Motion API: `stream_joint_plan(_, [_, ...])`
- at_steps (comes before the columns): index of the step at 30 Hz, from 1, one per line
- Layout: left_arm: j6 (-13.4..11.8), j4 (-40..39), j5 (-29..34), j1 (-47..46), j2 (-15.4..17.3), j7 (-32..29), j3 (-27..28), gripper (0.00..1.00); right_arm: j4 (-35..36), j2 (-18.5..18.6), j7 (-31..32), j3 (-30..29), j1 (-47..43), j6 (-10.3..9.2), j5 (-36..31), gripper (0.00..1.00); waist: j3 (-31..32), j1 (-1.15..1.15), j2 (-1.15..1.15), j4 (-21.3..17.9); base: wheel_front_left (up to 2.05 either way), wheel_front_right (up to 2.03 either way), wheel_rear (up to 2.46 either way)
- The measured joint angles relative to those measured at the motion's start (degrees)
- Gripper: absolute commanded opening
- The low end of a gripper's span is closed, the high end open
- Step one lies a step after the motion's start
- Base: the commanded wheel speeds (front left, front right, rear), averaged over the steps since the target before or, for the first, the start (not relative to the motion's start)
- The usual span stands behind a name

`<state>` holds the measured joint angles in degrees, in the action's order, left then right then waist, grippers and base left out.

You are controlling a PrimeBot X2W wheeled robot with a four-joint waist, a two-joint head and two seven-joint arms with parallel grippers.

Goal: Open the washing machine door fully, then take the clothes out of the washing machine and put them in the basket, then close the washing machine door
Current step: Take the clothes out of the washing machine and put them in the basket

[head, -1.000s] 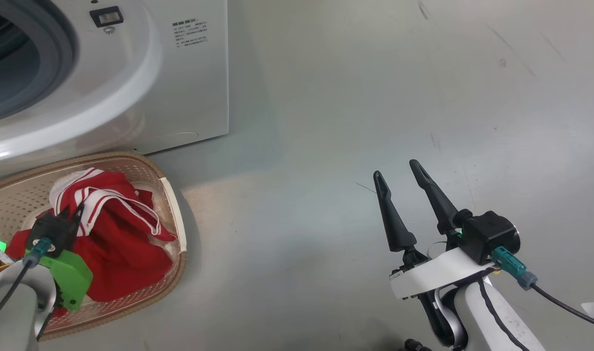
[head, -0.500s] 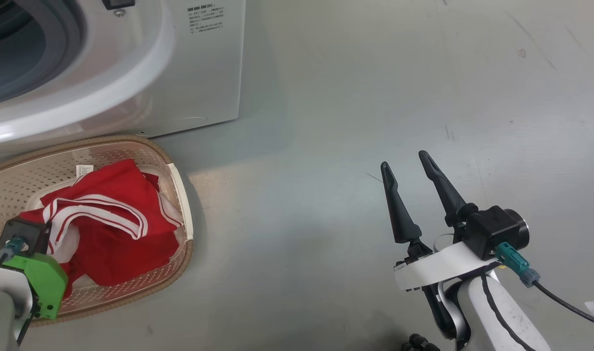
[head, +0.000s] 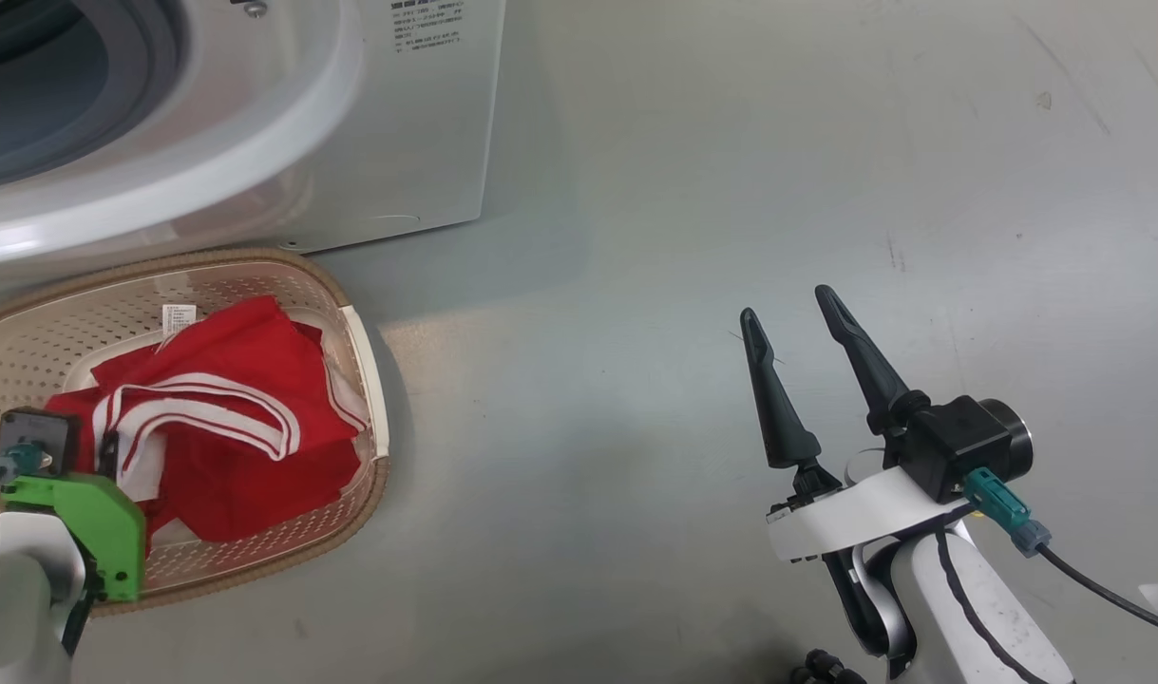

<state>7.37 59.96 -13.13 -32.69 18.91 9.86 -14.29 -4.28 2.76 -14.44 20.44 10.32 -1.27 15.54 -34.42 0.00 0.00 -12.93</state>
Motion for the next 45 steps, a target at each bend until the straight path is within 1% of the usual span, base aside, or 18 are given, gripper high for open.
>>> stream_joint_plan(1, [0.0,0.6,0.0,0.0,-0.3,-0.3,0.0,1.00,0.0,0.0,0.0,0.0,0.0,0.00,0.0,1.00,0.0,0.00,0.00,0.0,0.00,0.00,0.00])
stream_joint_plan(6, [0.0,2.6,-0.5,-0.4,-0.7,-0.9,-0.2,1.00,-0.1,0.0,0.0,0.2,0.2,0.00,0.0,1.00,0.4,0.00,0.00,0.3,0.00,0.00,0.00])
stream_joint_plan(9, [0.0,2.9,-0.5,-0.9,-0.9,-0.3,-0.6,1.00,-0.4,0.0,0.0,0.1,0.3,-0.42,0.0,1.00,0.7,0.00,0.00,0.4,0.00,0.00,0.00])
stream_joint_plan(16, [0.0,3.3,-0.5,-1.8,-1.3,1.4,-0.9,1.00,-0.8,0.0,0.0,0.0,0.3,-0.41,0.0,1.00,2.3,0.00,0.00,0.9,0.00,0.00,0.00])
stream_joint_plan(21, [0.0,2.5,-0.4,-2.0,-2.6,3.4,-1.9,1.00,-1.4,0.0,0.0,-0.7,0.4,-0.38,0.1,1.00,4.1,0.00,0.00,1.4,0.00,0.00,0.00])
stream_joint_plan(26, [0.0,1.1,-0.4,-2.1,-3.8,3.9,-3.2,1.00,-2.2,0.0,0.0,-1.2,0.4,-0.15,0.7,1.00,6.4,0.00,0.00,2.4,0.00,0.00,0.00])
stream_joint_plan(35, [0.0,-4.6,-0.5,-1.9,-6.2,4.6,-4.7,1.00,-4.4,0.1,0.0,-3.1,0.3,1.19,1.1,1.00,11.3,0.00,0.00,5.1,0.00,0.00,0.00])
stream_joint_plan(37, [0.0,-7.6,-1.0,-1.9,-6.6,4.6,-4.4,1.00,-4.7,0.1,0.0,-3.5,0.1,1.22,1.1,1.00,12.5,0.00,0.00,5.9,0.00,0.00,0.00])
stream_joint_plan(40, [0.0,-11.4,-1.9,-1.4,-7.0,4.6,-3.8,1.00,-5.4,0.1,0.0,-3.9,-0.5,1.80,1.1,1.00,14.3,0.00,0.00,7.1,0.00,0.00,0.00])
stream_joint_plan(45, [0.0,-16.9,-3.0,2.3,-7.0,4.6,-1.5,1.00,-6.2,0.1,0.0,-4.8,-2.0,2.54,1.5,1.00,17.5,0.00,0.00,9.1,0.00,0.00,0.00])
